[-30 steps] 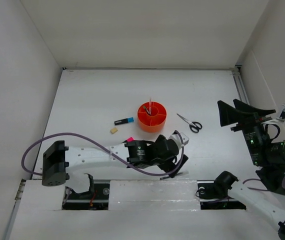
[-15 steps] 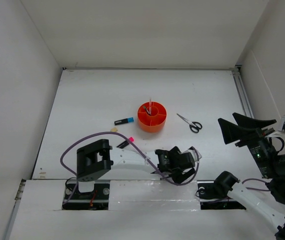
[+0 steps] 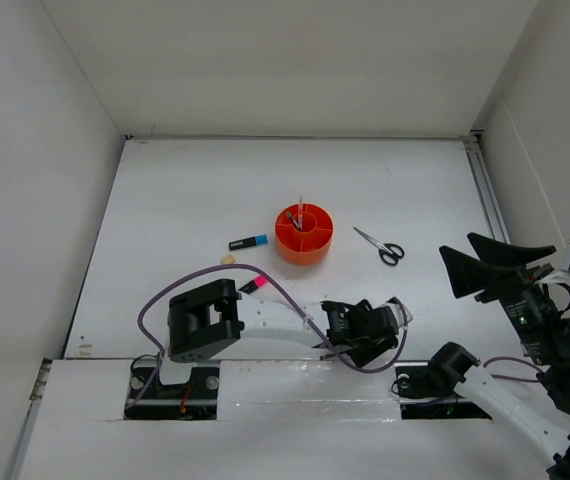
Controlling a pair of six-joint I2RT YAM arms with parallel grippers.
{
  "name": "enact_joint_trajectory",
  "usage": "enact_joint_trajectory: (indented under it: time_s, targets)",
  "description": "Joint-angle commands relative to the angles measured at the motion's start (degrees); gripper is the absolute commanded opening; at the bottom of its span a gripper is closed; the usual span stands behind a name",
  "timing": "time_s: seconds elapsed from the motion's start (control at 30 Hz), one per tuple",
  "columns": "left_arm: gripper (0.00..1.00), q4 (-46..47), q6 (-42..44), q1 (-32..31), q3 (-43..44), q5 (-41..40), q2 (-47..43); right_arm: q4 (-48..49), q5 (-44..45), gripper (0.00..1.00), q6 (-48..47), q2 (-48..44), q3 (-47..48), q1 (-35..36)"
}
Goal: Sort the stationery into containers
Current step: Pick up the pen from the corner of the board.
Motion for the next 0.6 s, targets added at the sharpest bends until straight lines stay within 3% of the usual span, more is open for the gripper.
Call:
enact_joint_trajectory:
  time_s: [0.0, 0.17, 0.33, 0.57]
  targets:
    - [0.59, -0.07, 0.59, 0.06, 1.08, 0.80, 0.59, -0.25, -0.90, 0.95, -0.30, -1.26, 0.46, 0.53]
    - [0.58, 0.45, 0.59, 0.06, -0.15, 0.80, 1.11, -0.25, -0.90, 0.95, -0.30, -1.79, 0.99, 0.53]
    - [0.38, 0.45, 0.07, 0.06, -0.77, 0.80, 2.43, -0.25, -0.90, 0.95, -0.30, -1.79, 1.51, 0.53]
    - [0.36, 0.45, 0.07, 0.58, -2.61, 1.33, 3.66, -0.25, -0.90, 0.94, -0.82, -2.32, 2.04, 0.53]
